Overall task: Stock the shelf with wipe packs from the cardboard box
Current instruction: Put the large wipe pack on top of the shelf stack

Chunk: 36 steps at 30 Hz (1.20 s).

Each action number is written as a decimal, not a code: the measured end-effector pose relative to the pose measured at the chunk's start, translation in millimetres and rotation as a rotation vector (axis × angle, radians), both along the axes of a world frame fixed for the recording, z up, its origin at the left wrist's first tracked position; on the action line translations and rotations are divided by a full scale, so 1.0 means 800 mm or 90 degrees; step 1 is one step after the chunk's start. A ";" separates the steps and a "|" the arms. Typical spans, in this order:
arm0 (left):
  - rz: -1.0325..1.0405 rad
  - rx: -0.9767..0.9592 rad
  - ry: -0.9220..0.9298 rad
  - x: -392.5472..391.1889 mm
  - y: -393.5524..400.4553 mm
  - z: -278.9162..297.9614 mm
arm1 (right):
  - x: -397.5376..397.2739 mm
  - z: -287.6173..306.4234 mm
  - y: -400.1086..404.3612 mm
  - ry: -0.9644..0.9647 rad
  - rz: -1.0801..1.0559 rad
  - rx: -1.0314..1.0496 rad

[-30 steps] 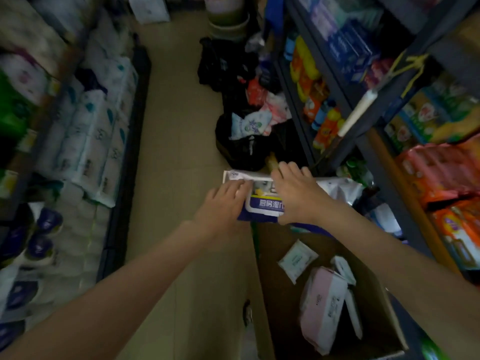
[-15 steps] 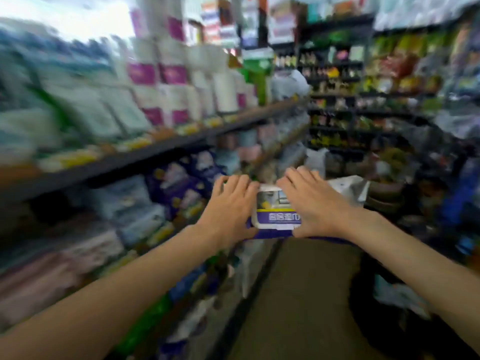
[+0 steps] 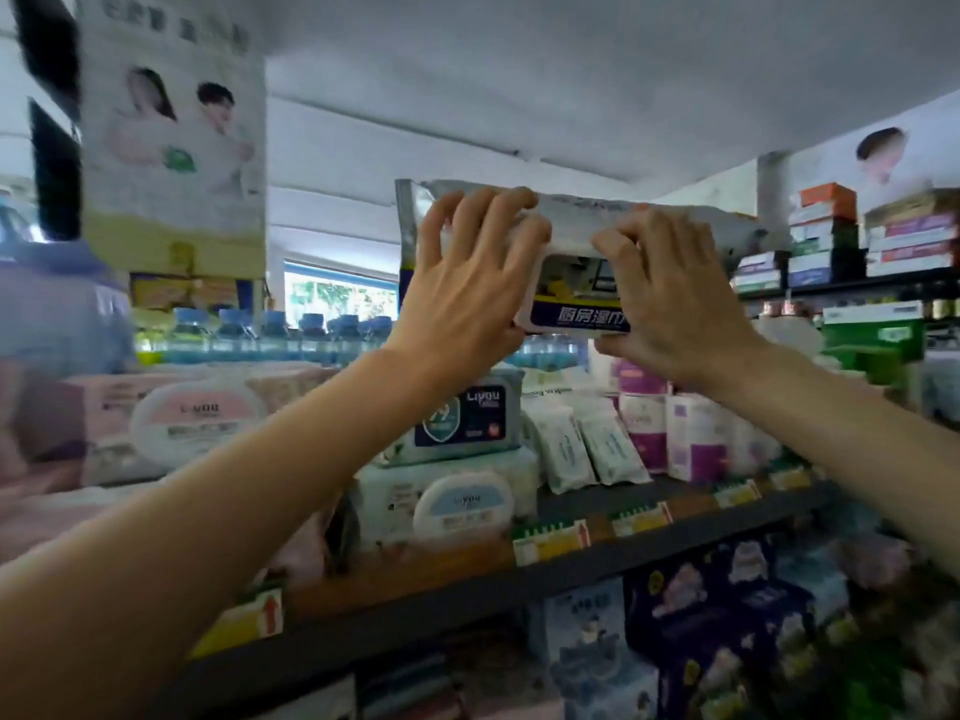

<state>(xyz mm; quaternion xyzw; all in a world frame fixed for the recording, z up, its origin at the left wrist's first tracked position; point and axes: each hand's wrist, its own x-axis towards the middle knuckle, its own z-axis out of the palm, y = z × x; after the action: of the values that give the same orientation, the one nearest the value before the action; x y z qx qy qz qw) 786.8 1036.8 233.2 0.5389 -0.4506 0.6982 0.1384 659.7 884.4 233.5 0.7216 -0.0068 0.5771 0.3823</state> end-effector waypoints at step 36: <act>0.794 0.217 0.264 0.279 0.089 0.045 | 0.438 0.061 0.065 0.304 0.231 -0.138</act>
<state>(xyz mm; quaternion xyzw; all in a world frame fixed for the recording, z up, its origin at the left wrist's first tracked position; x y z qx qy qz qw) 1010.3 1107.9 268.8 0.8350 -0.1235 0.4487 -0.2935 1009.9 936.5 282.4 0.7812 0.2735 0.4476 0.3385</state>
